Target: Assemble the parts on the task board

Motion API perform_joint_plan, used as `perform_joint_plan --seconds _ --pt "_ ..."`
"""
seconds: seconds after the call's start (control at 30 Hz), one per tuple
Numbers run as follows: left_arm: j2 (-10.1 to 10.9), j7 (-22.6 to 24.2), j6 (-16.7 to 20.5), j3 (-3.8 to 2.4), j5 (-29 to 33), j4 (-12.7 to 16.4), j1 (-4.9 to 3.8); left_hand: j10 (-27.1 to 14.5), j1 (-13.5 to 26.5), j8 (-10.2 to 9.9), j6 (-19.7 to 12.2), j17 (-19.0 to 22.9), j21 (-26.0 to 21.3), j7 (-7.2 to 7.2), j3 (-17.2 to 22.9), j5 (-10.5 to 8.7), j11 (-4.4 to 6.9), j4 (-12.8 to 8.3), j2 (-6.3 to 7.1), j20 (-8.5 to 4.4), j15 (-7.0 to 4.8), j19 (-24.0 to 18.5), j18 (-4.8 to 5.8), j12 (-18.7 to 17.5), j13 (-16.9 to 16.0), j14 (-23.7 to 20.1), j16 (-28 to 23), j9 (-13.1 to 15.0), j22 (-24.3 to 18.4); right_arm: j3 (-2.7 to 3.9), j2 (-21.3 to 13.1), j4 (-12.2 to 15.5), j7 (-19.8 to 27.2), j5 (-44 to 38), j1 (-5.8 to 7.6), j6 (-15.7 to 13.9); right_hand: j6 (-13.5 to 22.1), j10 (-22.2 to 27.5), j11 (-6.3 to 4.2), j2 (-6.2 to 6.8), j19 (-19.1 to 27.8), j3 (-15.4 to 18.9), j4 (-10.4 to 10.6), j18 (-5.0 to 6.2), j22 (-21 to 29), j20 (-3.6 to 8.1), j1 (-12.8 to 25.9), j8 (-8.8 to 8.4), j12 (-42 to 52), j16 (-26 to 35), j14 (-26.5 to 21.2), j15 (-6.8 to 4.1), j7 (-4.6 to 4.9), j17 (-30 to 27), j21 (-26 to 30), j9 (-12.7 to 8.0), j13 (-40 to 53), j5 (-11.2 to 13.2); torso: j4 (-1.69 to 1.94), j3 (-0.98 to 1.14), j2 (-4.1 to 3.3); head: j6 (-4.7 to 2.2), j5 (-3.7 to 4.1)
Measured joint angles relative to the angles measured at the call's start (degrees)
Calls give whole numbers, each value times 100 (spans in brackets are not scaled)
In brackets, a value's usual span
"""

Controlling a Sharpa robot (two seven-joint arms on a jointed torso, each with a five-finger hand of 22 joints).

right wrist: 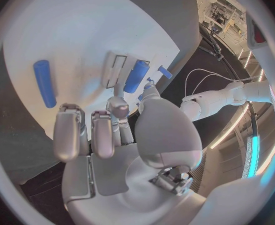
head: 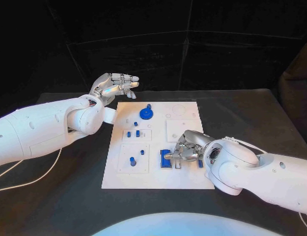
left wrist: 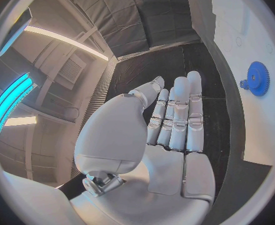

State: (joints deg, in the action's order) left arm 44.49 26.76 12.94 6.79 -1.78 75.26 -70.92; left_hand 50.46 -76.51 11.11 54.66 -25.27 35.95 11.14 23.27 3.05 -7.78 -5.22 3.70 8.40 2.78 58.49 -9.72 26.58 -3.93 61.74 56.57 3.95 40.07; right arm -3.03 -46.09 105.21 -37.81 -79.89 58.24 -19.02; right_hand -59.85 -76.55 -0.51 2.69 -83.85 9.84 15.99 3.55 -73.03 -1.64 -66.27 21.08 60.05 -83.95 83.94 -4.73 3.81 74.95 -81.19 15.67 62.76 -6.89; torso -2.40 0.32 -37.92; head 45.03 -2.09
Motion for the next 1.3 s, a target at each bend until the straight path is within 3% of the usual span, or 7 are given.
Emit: perform_joint_plan --seconds 0.23,0.4,0.77,1.3 --pt "15 0 -3 2 0 4 0 0 0 0 0 -1 0 0 0 0 0 0 0 0 0 0 0 0 0 0 0 0 0 2 -615 352 331 -6 1 -183 120 -43 42 -184 0 -21 -75 0 -44 0 -437 -113 74 0 22 22 43 0 0 1 141 -693 -13 4 1 -20 14" --pt "29 0 -4 6 0 -1 0 0 0 0 0 -1 0 0 0 0 0 0 0 0 0 0 0 0 0 0 0 0 0 7 -1102 599 465 -27 18 -235 120 -43 43 -197 0 10 -106 0 -65 0 -571 -140 74 -1 22 22 43 -1 0 11 142 -947 -28 3 8 -48 69" --pt "30 0 -7 10 0 15 0 0 0 24 0 3 0 0 0 0 0 0 0 0 0 0 0 0 0 0 0 0 1 7 -1570 608 370 -321 24 42 120 -42 42 -173 0 50 -146 0 -118 0 -666 -149 74 -2 22 22 43 -2 0 17 141 -1057 -42 2 8 -60 188" --pt "44 0 -12 13 0 24 8 0 0 23 0 6 0 0 0 0 0 0 0 0 0 0 0 0 0 0 0 0 2 3 -1295 373 146 -633 17 511 88 -42 42 -196 0 65 -161 0 -123 0 -688 -149 73 -2 21 22 50 -2 0 21 149 -1057 -25 3 4 -10 196"
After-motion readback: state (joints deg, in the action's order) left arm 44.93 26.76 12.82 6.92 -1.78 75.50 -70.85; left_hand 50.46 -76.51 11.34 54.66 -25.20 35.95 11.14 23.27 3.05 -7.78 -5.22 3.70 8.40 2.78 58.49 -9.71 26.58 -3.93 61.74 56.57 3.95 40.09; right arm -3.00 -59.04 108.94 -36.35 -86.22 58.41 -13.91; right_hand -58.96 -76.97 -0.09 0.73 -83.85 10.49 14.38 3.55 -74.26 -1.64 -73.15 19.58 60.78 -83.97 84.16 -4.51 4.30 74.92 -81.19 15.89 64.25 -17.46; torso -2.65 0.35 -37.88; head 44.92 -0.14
